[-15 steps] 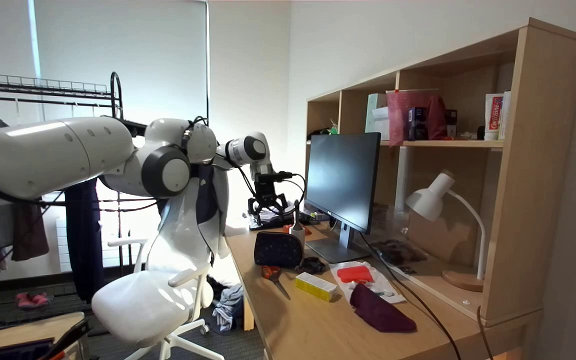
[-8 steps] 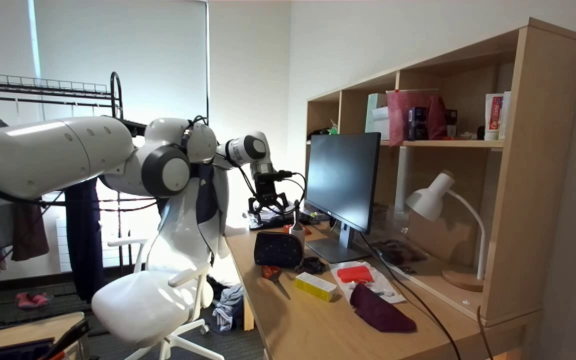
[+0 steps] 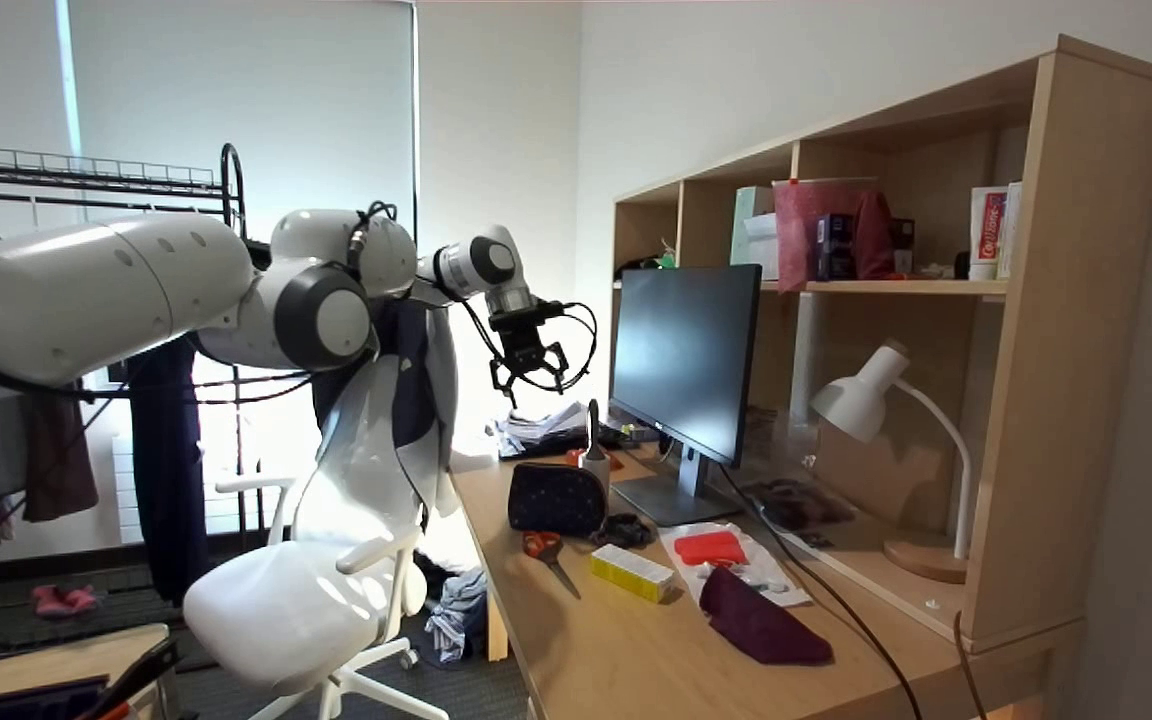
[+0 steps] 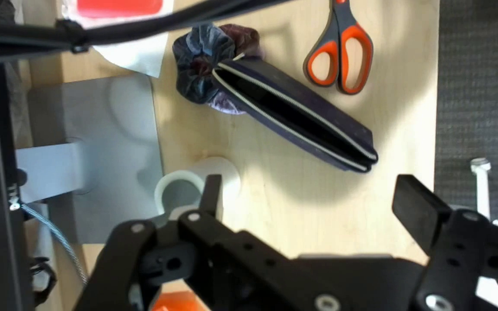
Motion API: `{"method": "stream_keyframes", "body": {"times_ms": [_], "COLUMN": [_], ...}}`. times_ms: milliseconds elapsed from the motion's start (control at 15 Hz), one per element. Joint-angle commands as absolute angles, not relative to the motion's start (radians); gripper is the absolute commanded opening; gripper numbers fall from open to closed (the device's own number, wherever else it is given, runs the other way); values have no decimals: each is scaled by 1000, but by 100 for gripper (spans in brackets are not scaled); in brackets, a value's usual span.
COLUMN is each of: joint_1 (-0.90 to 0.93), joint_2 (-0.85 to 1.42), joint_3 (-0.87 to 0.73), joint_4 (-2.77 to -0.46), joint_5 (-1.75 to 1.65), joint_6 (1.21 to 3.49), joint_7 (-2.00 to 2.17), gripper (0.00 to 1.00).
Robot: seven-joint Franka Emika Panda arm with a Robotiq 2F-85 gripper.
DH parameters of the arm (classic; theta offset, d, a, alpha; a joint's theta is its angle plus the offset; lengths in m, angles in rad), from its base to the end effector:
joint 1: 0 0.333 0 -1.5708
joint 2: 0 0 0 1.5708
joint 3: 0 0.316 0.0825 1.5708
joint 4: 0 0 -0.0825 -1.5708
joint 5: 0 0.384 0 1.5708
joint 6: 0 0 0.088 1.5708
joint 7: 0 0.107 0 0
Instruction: Move the dark blue bag to the left side of the desk
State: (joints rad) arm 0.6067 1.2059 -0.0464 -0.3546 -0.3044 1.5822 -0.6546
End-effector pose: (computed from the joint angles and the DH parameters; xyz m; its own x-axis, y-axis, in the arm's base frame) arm 0.6802 0.4185 0.3566 0.3401 0.9209 -0.1905 0.9172 -0.2802 0.2833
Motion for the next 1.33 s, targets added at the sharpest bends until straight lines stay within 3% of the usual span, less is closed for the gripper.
{"method": "stream_keyframes", "body": {"times_ms": [0, 400, 1267], "joint_1": [651, 721, 691], "joint_2": [1170, 1136, 1030], "joint_3": [-71, -139, -196], "joint_4": [-358, -355, -354], "joint_5": [-304, -343, -346], "joint_6": [1609, 1649, 1633], "joint_7": [-451, -176, -39], "gripper": [100, 100, 100]}}
